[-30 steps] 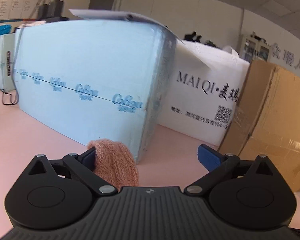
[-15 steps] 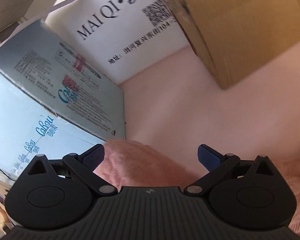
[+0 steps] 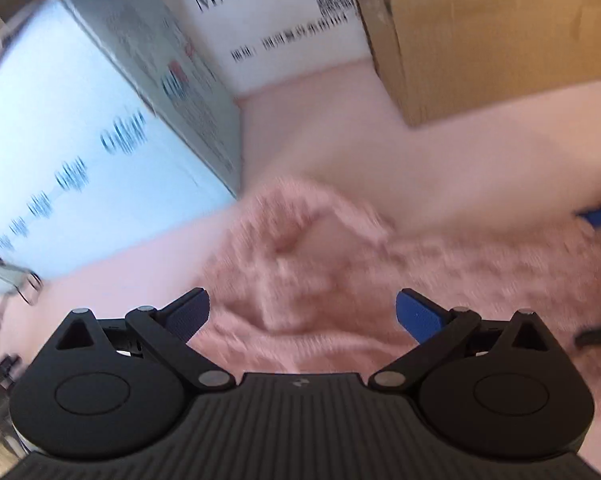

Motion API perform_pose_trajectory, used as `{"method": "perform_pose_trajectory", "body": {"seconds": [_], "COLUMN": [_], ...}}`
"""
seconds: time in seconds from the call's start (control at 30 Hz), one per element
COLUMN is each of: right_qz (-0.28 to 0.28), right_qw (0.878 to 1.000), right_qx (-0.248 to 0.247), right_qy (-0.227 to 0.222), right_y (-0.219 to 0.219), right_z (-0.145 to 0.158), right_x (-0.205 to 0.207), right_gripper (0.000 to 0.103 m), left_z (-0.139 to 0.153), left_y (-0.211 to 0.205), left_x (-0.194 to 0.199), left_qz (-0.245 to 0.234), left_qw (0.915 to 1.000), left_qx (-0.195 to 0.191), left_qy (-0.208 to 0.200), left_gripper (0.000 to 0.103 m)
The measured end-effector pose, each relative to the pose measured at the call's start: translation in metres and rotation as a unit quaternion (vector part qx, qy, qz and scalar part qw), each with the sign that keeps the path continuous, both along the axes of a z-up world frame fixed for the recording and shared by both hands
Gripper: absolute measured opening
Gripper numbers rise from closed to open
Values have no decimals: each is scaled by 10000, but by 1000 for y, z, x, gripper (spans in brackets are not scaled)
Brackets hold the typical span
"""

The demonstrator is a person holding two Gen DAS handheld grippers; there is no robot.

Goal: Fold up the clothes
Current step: 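Lay the cardigan flat and grasp its front edge with the left gripper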

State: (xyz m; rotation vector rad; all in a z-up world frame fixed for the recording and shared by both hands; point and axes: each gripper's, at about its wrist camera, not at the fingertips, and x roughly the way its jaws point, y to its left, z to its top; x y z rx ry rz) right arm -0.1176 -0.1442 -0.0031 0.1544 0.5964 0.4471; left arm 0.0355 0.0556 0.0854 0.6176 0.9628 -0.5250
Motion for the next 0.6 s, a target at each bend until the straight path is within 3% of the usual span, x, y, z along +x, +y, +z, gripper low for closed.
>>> {"method": "perform_pose_trajectory", "body": {"seconds": [0.2, 0.4, 0.47, 0.53, 0.6], "right_qz": [7, 0, -3, -1, 1], "right_qw": [10000, 10000, 10000, 10000, 10000], "right_qx": [-16, -10, -14, -31, -53], "right_qy": [1, 3, 3, 3, 1], "right_y": [0, 0, 1, 1, 2], "right_z": [0, 0, 0, 0, 0], "right_x": [0, -1, -1, -1, -1], "right_gripper": [100, 100, 100, 100, 100], "left_z": [-11, -33, -30, -25, -24], "left_y": [15, -9, -7, -4, -1], "left_x": [-56, -69, -65, -62, -63], "left_qz": [-317, -351, -167, 66, 209], "left_qw": [9985, 9989, 9993, 9989, 9985], "left_qx": [-249, 58, -114, -313, -354], "left_qy": [375, 290, 325, 355, 348], "left_gripper": [100, 99, 86, 57, 49]}}
